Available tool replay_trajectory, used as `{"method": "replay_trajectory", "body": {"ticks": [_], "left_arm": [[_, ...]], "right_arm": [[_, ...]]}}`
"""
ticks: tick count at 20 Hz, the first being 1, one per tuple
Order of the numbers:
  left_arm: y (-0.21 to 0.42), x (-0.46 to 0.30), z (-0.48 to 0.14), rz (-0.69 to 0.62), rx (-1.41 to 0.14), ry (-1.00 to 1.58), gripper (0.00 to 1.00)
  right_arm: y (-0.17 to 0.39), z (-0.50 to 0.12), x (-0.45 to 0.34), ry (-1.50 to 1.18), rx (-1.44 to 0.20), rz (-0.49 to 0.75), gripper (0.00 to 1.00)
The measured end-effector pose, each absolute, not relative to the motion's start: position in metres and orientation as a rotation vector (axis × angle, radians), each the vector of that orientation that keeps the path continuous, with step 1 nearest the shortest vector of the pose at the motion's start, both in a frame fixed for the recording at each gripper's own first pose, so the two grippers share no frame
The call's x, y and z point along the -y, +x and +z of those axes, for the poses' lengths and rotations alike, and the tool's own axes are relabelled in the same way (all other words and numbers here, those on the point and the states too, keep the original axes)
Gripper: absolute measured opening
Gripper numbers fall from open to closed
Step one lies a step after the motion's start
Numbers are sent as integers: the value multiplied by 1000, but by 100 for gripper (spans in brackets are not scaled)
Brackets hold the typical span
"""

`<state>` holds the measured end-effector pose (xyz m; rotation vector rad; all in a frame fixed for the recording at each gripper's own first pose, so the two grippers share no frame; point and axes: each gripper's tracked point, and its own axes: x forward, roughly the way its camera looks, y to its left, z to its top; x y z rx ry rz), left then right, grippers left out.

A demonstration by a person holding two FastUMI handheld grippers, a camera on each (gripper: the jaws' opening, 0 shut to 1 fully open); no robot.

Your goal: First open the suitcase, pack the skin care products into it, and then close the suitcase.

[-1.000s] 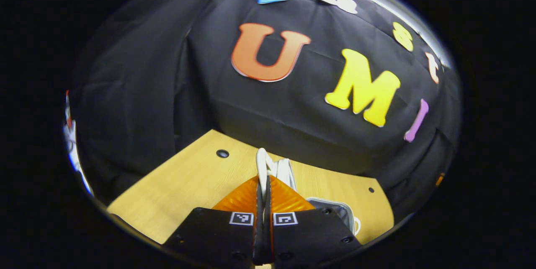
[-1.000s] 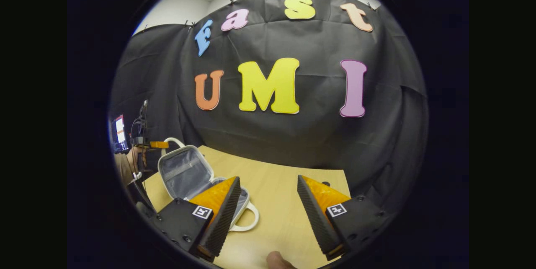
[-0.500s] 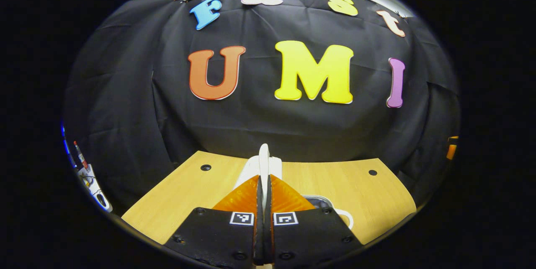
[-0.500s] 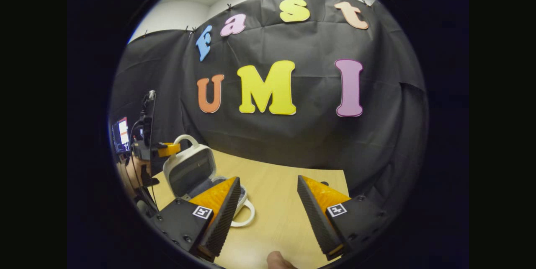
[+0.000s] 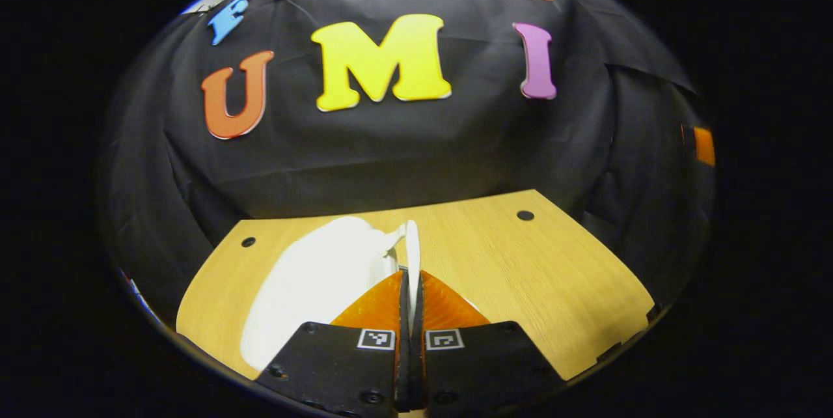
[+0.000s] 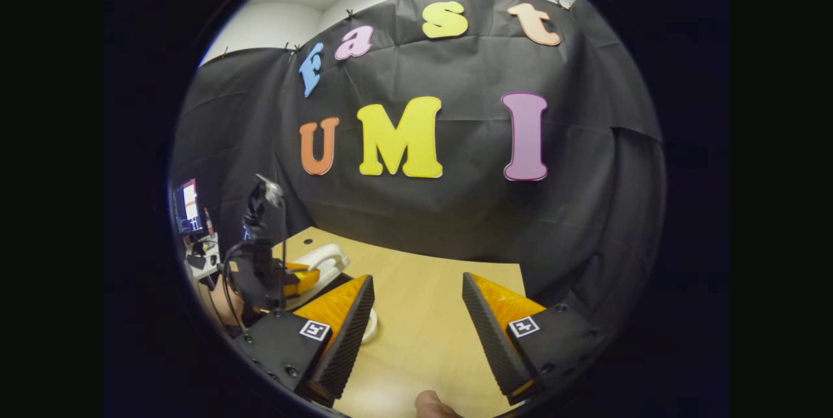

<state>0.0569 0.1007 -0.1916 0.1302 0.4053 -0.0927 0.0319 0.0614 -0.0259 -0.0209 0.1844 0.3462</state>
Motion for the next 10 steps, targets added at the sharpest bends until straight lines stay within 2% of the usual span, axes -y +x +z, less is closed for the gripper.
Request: {"method": "replay_trajectory", "body": {"ticks": [3, 6, 10], "left_arm": [[62, -80, -225, -97, -478, 157, 4], [65, -69, -250, -98, -540, 175, 4], [67, -57, -276, -96, -604, 170, 11]], "right_arm": [[33, -29, -41, -34, -186, 323, 77], [32, -34, -22, -40, -196, 301, 81], [42, -34, -12, -24, -207, 268, 80]]}}
